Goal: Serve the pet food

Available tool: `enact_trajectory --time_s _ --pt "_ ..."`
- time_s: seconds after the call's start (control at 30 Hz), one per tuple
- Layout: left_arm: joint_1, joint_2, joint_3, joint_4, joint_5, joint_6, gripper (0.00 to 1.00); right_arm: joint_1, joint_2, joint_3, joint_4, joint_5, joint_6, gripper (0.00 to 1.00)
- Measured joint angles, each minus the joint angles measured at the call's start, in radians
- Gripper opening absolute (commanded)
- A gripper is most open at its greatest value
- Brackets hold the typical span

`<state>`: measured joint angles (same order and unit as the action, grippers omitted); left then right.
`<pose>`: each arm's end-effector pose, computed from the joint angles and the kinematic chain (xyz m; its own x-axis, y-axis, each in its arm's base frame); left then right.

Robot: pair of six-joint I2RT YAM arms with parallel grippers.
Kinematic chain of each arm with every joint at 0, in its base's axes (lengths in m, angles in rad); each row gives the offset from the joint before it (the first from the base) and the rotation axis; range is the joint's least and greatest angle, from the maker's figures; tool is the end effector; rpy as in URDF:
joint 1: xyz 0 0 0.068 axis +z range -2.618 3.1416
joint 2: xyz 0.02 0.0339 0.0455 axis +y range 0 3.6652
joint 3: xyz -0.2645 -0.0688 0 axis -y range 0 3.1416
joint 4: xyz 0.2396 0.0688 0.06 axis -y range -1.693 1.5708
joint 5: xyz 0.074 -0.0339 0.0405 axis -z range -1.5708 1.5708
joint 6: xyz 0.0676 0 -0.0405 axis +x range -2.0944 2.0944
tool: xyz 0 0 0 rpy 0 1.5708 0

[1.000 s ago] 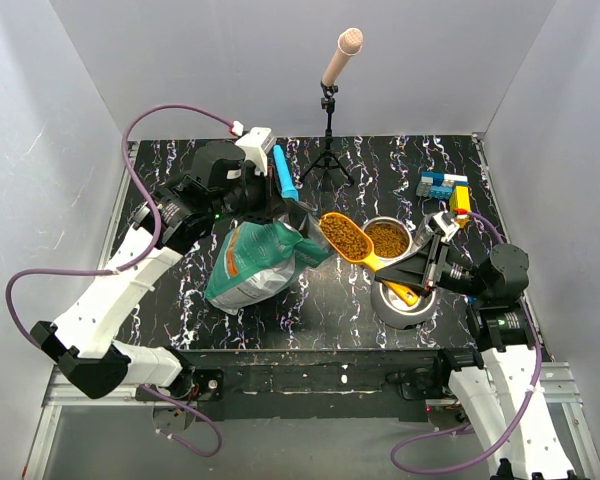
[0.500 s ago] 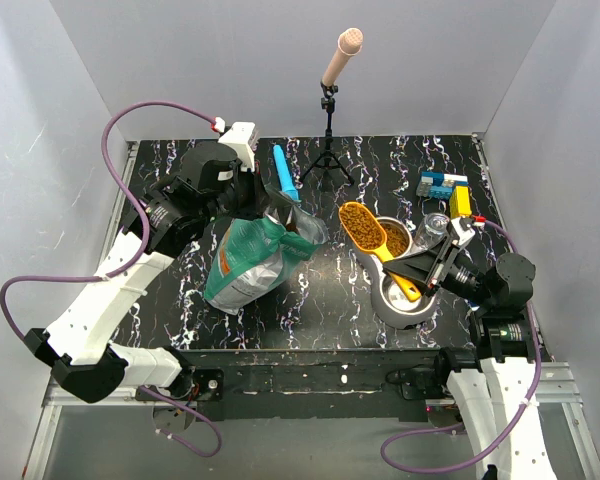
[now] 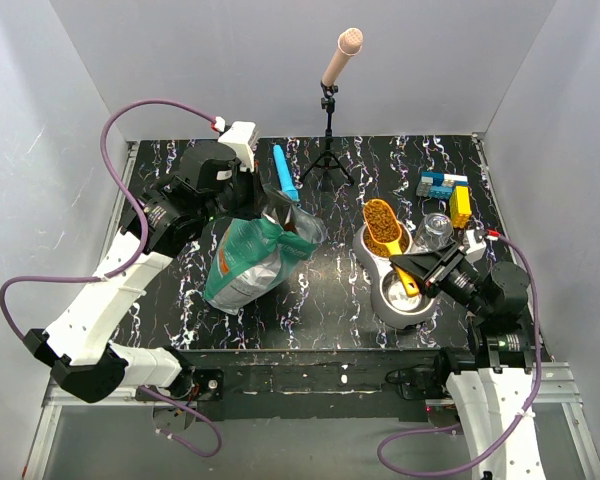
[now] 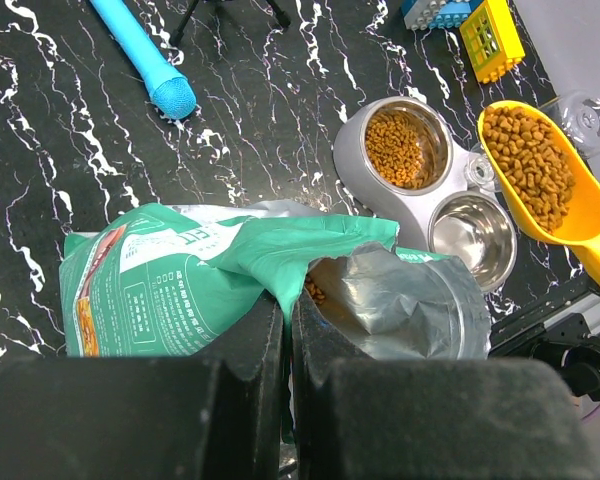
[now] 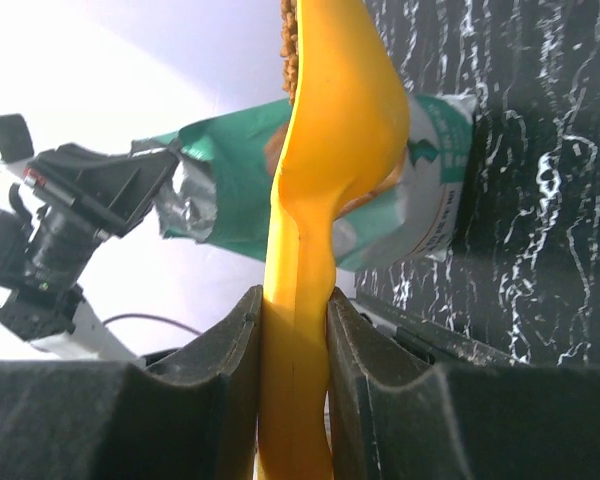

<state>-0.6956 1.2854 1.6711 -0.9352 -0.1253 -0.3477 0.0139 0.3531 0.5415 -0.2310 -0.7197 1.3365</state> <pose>0.2090 -0.1635 0.4394 -0.5657 0.0319 -0.8240 0.3842 0.8943 -0.2292 0.1200 0.0462 0.3035 -0.6606 0.7223 -0.2046 -0.1139 0.1730 0.9783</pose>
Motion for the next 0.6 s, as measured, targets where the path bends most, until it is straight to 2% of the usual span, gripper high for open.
enact_trajectory --time_s 0.4,0.6 --pt "0.000 0.000 0.008 -0.013 0.000 0.017 0.00 -0.032 -0.026 -0.116 -0.091 0.211 -0.032 0.01" --pt "0.000 -0.001 0.011 -0.019 -0.002 0.024 0.00 -0.034 -0.004 -0.139 -0.107 0.257 -0.062 0.01"
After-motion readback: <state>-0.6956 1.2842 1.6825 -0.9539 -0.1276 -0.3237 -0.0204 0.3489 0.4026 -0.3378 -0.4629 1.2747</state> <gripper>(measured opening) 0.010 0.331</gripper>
